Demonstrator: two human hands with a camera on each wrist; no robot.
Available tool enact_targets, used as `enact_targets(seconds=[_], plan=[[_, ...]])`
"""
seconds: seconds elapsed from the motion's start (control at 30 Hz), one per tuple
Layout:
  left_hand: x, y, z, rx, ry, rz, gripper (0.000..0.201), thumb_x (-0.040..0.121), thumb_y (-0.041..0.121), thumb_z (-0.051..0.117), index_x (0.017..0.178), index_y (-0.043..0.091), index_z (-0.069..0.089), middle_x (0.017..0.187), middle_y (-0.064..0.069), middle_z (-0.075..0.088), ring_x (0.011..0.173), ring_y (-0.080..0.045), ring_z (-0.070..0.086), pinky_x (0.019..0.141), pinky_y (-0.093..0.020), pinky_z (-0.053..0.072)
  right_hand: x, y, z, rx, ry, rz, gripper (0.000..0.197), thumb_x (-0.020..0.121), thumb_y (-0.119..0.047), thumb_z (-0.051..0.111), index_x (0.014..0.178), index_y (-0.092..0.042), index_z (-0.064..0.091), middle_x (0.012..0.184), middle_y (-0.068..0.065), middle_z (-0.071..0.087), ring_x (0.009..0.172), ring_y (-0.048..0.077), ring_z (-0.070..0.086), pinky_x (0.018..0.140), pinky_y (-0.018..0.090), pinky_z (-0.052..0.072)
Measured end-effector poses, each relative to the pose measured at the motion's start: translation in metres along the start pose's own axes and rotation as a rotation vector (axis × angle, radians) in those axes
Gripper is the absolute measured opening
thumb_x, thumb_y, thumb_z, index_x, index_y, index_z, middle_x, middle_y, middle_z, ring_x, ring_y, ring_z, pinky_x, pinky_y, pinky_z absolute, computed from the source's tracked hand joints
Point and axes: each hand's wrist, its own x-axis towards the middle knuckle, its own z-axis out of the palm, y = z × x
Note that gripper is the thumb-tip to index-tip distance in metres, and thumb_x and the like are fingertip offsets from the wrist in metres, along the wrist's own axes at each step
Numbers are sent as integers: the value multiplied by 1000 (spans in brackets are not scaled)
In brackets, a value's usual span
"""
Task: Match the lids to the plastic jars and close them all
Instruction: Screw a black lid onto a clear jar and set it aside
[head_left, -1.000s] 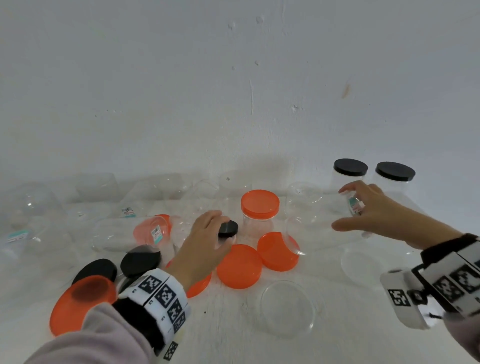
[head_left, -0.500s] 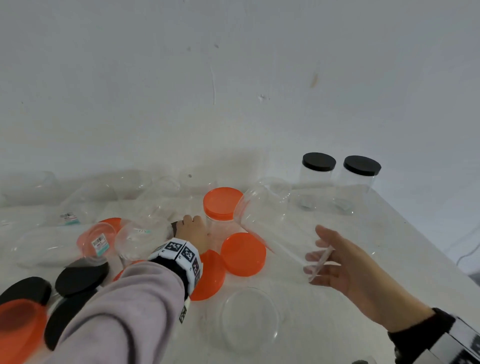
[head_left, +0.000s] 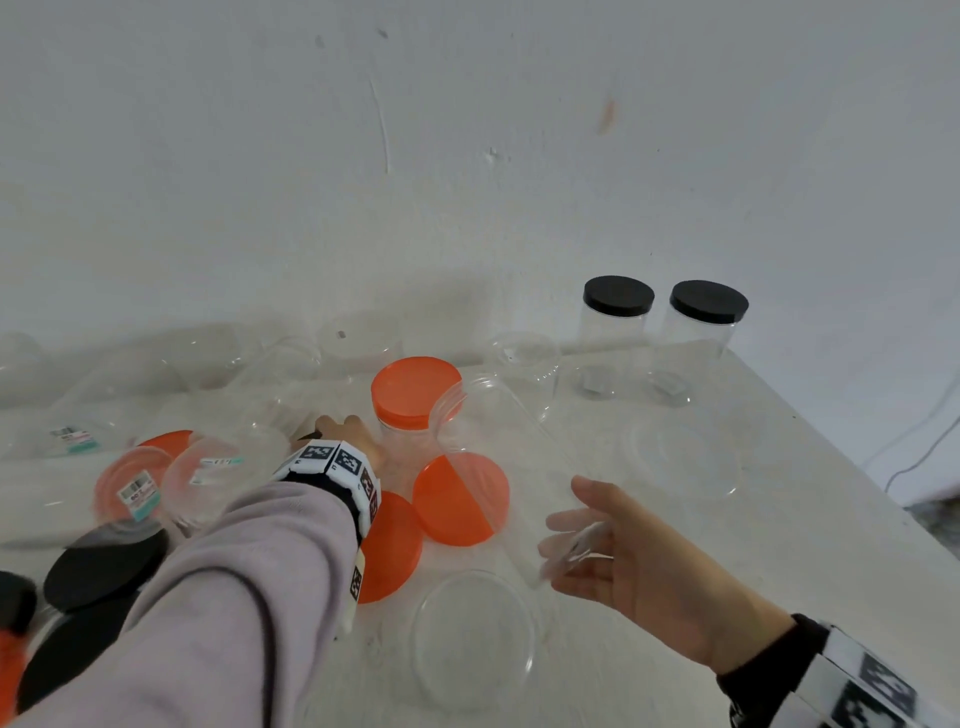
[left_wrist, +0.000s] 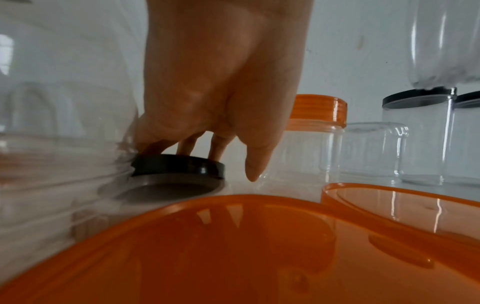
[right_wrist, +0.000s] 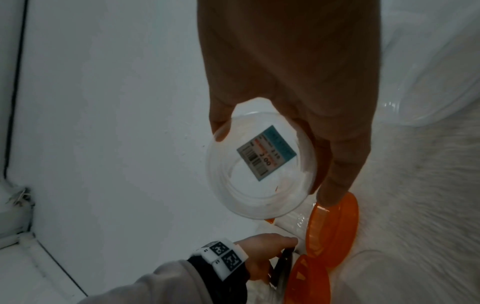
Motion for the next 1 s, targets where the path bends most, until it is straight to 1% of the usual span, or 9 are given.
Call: enact_targets(seconds=[0.27, 0.37, 0.47, 0.6, 0.63, 0.77, 0.87, 0.93, 1.0], plan=[[9, -7, 3, 76, -17, 61, 37, 98, 23, 41, 134, 15, 42, 131, -16, 40, 115, -34, 50, 98, -44, 45, -2, 5, 3, 68, -67, 66, 79, 49, -37, 86, 111, 6, 60, 95, 24, 66, 85, 36, 65, 75, 39, 58], [9, -7, 4, 114, -20, 81, 38, 98, 21, 39, 136, 20, 40, 131, -18, 39, 114, -34, 51, 98, -44, 47, -6, 6, 5, 63, -135, 78, 75, 47, -30, 91, 107, 1, 61, 90, 19, 62, 84, 36, 63, 78, 42, 57], [8, -8, 5, 78, -43, 52, 41, 96, 23, 40, 136, 22, 40, 131, -21, 37, 114, -38, 49, 99, -46, 45, -8, 8, 5, 29, -189, 79, 80, 38, -31, 97, 104, -1, 63, 90, 17, 57, 85, 36, 61, 81, 45, 56], [3, -7, -5, 100, -42, 36, 44, 95, 33, 40, 138, 20, 37, 131, -20, 39, 116, -38, 47, 99, -43, 41, -9, 8, 7, -19, -195, 80, 46, 50, -22, 87, 91, -6, 75, 92, 14, 59, 83, 30, 60, 90, 46, 55], [1, -5, -9, 98, -38, 29, 45, 96, 36, 38, 137, 20, 38, 131, -18, 39, 117, -38, 45, 98, -43, 39, -9, 8, 8, -35, -198, 85, 43, 52, -22, 84, 91, -7, 75, 93, 13, 61, 84, 30, 61, 91, 45, 53], [-8, -4, -28, 59, -47, 14, 53, 94, 46, 36, 137, 16, 38, 135, -17, 38, 125, -37, 37, 103, -42, 31, -9, 14, 18, -155, -219, 105, 70, 51, -25, 83, 114, -8, 59, 101, 8, 66, 95, 26, 66, 89, 36, 52], [-23, -8, -44, 66, -50, 70, 59, 93, 52, 36, 138, 13, 39, 140, -19, 39, 128, -37, 37, 107, -42, 30, -9, 20, 30, -212, -243, 111, 77, 49, -20, 83, 118, -9, 52, 102, 6, 64, 97, 24, 63, 80, 30, 53], [-36, -10, -54, 33, -26, 151, 54, 94, 52, 36, 128, 12, 47, 135, -17, 48, 123, -35, 43, 100, -37, 33, -10, 25, 38, -248, -273, 110, 79, 50, -17, 84, 121, -13, 50, 99, 2, 66, 96, 21, 64, 73, 26, 53], [-48, -15, -63, -68, -12, 244, 41, 93, 51, 38, 99, 14, 54, 115, -12, 60, 109, -32, 52, 84, -34, 34, -10, 29, 47, -288, -309, 105, 79, 52, -16, 86, 122, -20, 50, 93, -4, 66, 91, 14, 67, 69, 21, 51]])
